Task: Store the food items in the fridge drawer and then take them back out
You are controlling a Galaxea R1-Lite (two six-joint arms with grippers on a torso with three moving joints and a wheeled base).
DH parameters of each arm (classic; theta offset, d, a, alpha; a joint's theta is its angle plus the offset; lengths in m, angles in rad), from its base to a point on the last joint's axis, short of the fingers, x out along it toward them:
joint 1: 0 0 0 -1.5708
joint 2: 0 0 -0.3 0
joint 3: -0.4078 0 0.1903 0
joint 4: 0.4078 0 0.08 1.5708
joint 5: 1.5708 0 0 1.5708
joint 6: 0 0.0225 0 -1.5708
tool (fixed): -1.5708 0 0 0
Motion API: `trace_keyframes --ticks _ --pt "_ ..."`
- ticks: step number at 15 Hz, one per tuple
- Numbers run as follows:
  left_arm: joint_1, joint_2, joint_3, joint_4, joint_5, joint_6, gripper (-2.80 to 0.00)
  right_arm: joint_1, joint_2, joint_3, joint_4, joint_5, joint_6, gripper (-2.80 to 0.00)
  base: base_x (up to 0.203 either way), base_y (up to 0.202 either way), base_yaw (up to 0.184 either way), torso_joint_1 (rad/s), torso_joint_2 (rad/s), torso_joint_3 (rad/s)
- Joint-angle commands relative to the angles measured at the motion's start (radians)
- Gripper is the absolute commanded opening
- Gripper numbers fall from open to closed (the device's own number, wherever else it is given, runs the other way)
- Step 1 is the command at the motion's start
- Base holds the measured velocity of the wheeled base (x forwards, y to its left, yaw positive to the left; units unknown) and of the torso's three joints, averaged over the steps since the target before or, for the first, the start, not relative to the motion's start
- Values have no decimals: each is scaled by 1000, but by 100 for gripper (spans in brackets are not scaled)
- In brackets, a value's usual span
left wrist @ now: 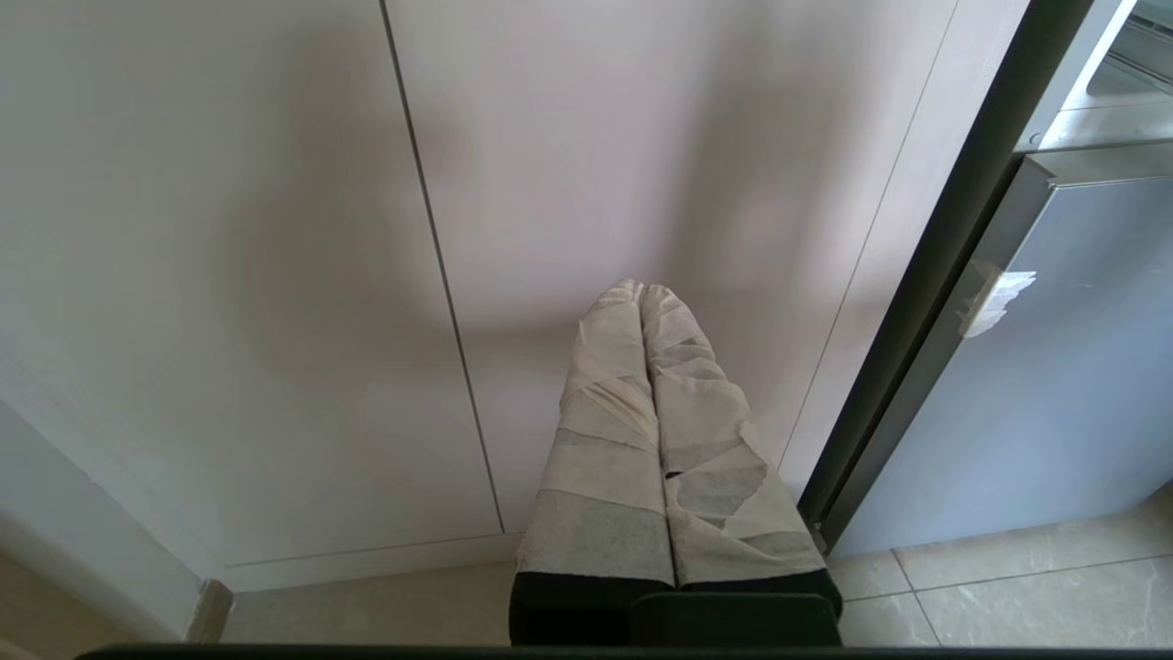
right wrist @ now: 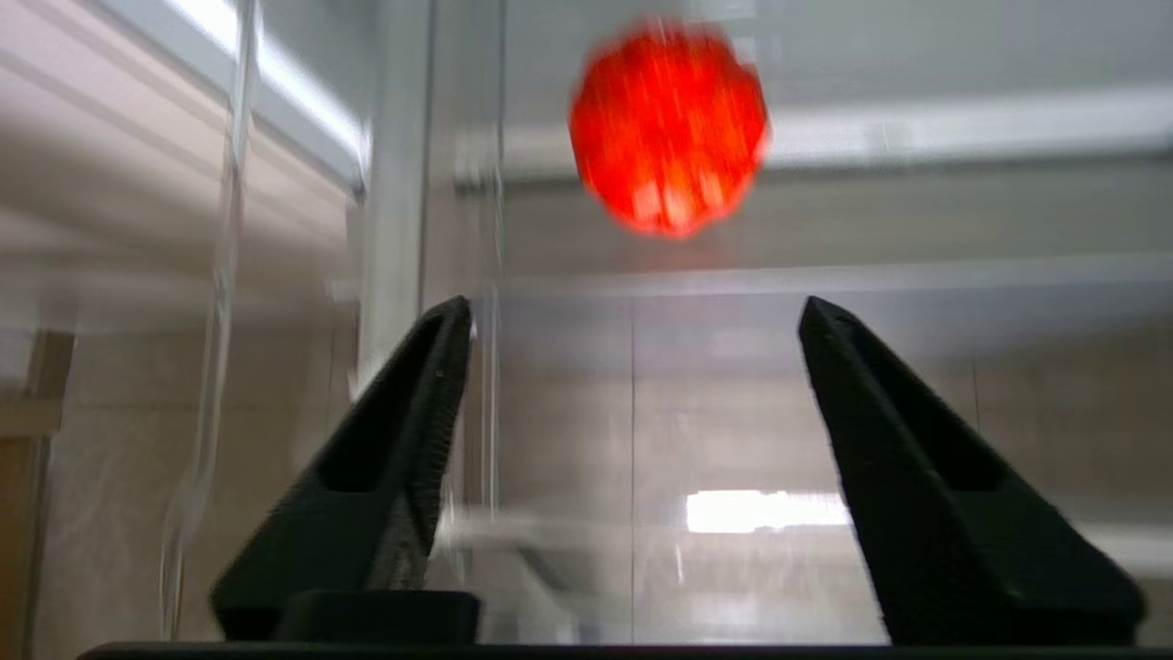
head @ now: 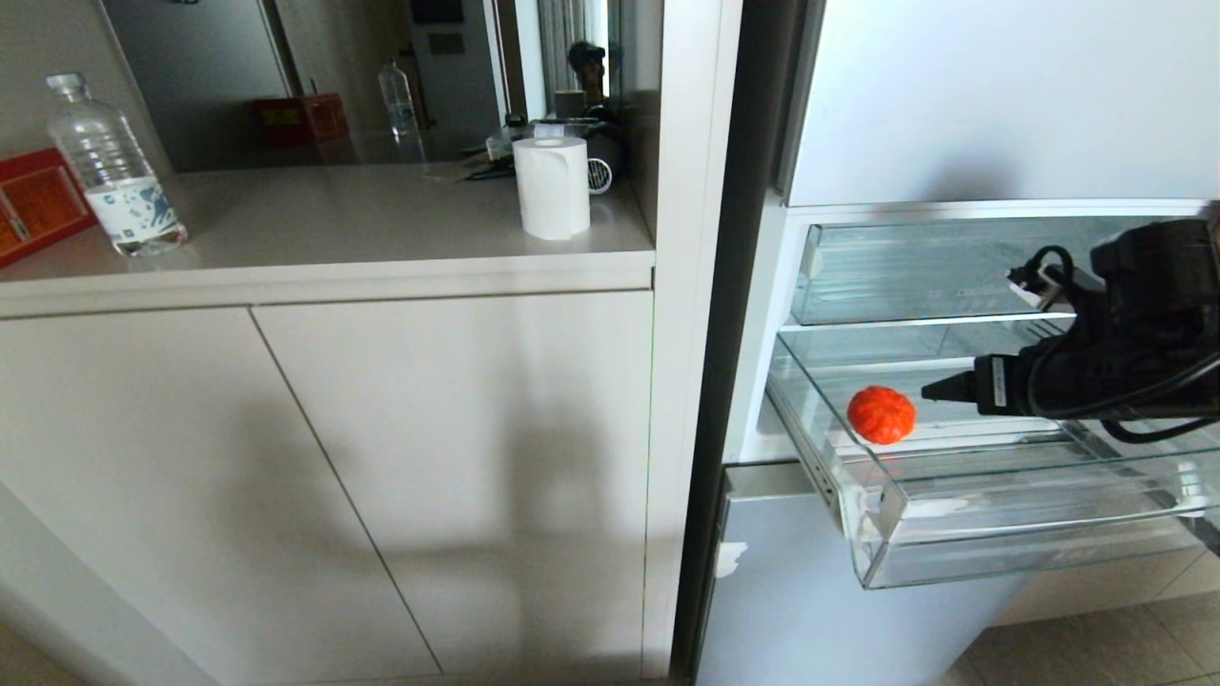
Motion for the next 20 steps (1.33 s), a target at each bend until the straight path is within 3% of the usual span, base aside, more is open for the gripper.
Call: trace_keyframes --ticks 1,8,20 --pt "1 1 0 0 0 0 -280 18 126 -70 -27 -6 0 0 0 0 0 0 0 0" --pt "1 1 0 0 1 0 -280 33 333 -195 -91 -141 -2 0 0 0 0 0 0 0" --pt "1 0 0 0 0 0 -280 34 451 -239 -124 -141 8 0 0 0 0 0 0 0"
